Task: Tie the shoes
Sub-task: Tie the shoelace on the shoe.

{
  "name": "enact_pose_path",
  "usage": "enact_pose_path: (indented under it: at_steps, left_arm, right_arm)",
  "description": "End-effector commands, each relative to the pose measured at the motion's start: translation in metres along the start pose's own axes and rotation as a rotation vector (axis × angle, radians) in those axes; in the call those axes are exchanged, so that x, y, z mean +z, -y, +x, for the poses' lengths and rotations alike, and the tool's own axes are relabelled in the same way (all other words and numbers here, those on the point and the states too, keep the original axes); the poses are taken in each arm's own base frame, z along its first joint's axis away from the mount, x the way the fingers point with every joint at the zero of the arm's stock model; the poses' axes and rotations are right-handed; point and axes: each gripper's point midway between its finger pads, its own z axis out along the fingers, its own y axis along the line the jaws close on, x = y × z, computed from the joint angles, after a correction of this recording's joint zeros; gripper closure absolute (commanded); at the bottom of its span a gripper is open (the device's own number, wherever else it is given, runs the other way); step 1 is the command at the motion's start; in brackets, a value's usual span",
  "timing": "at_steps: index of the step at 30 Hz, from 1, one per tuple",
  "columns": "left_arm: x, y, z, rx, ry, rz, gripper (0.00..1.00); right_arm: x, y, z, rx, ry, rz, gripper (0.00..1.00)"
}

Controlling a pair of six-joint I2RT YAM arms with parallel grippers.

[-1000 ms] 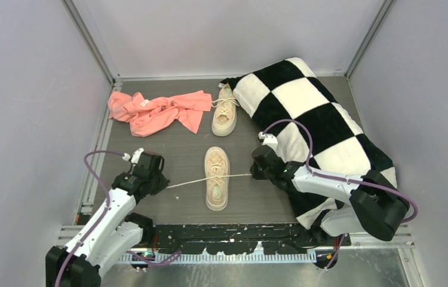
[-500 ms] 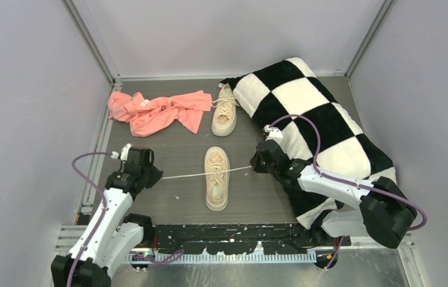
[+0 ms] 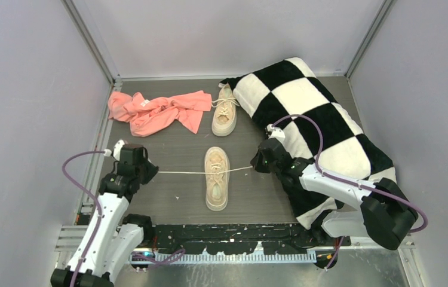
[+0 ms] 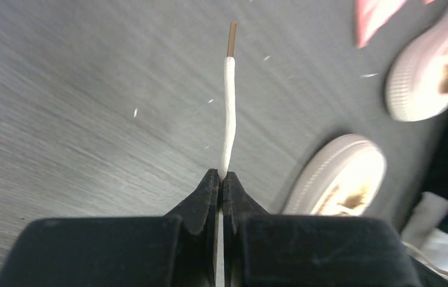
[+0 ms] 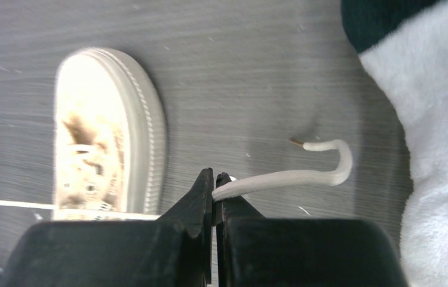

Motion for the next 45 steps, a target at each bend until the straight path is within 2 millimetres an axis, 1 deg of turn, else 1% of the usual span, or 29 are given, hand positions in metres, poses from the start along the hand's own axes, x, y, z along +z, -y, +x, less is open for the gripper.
enact_pose_path:
  at_steps: [1,3,5,8,10,12,14,16,18,22,24,25,28,31,33,35,39,42,45]
  left_arm:
    - [-0.019,-0.007,-0.033,0.025,0.14,-0.051,0.99]
    - [-0.012,-0.016,-0.026,0.021,0.121,-0.079,1.0]
    - [-0.002,-0.025,-0.013,0.013,0.084,-0.103,1.0]
    - [0.013,-0.035,0.006,-0.027,0.029,-0.125,1.0]
    - [0.017,-0.037,0.013,-0.05,0.007,-0.128,1.0]
    - [0.016,-0.038,0.013,-0.058,0.005,-0.13,1.0]
    - [0.01,-0.034,0.006,-0.064,0.019,-0.12,1.0]
    - [0.002,-0.027,-0.004,-0.06,0.047,-0.1,1.0]
    - [-0.007,-0.019,-0.018,-0.052,0.084,-0.084,1.0]
    - [-0.015,-0.016,-0.027,-0.04,0.106,-0.087,1.0]
    - [-0.011,-0.021,-0.025,-0.039,0.104,-0.101,1.0]
    - [-0.008,-0.026,-0.021,-0.041,0.097,-0.116,1.0]
    - [0.007,-0.039,-0.004,-0.052,0.05,-0.152,1.0]
    - [0.021,-0.045,0.017,-0.068,-0.029,-0.15,1.0]
    - [0.027,-0.048,0.026,-0.069,-0.064,-0.151,1.0]
    - [0.031,-0.054,0.033,-0.063,-0.082,-0.167,1.0]
    - [0.032,-0.06,0.038,-0.054,-0.093,-0.175,1.0]
    - [0.03,-0.063,0.038,-0.051,-0.087,-0.187,1.0]
    - [0.029,-0.062,0.035,-0.048,-0.073,-0.18,1.0]
  right_arm:
    - [-0.016,-0.02,-0.038,0.002,0.09,-0.046,1.0]
    - [-0.012,-0.018,-0.035,0.002,0.081,-0.038,1.0]
    - [-0.004,-0.013,-0.025,0.003,0.054,-0.022,0.99]
    - [0.011,0.002,-0.007,0.007,0.021,0.028,0.99]
    - [0.018,0.013,0.003,0.015,-0.006,0.06,0.99]
    - [0.02,0.017,0.01,0.027,-0.019,0.067,0.99]
    - [0.018,0.017,0.01,0.033,-0.021,0.062,0.99]
    - [0.014,0.013,0.004,0.031,-0.01,0.052,0.99]
    - [0.008,0.008,-0.006,0.025,0.012,0.039,1.0]
    - [-0.005,0.001,-0.024,0.011,0.058,0.021,0.99]
    - [-0.005,0.004,-0.024,0.007,0.065,0.028,0.99]
    - [-0.002,0.009,-0.019,0.006,0.056,0.043,0.99]
    - [0.01,0.023,0.004,0.025,0.003,0.075,1.0]
    - [0.02,0.029,0.025,0.056,-0.051,0.074,1.0]
    - [0.023,0.03,0.032,0.069,-0.069,0.069,0.99]
    - [0.023,0.029,0.033,0.07,-0.075,0.061,1.0]
    - [0.023,0.025,0.03,0.049,-0.078,0.047,1.0]
    - [0.024,0.022,0.029,0.041,-0.086,0.044,0.99]
    - [0.023,0.019,0.028,0.045,-0.086,0.033,0.99]
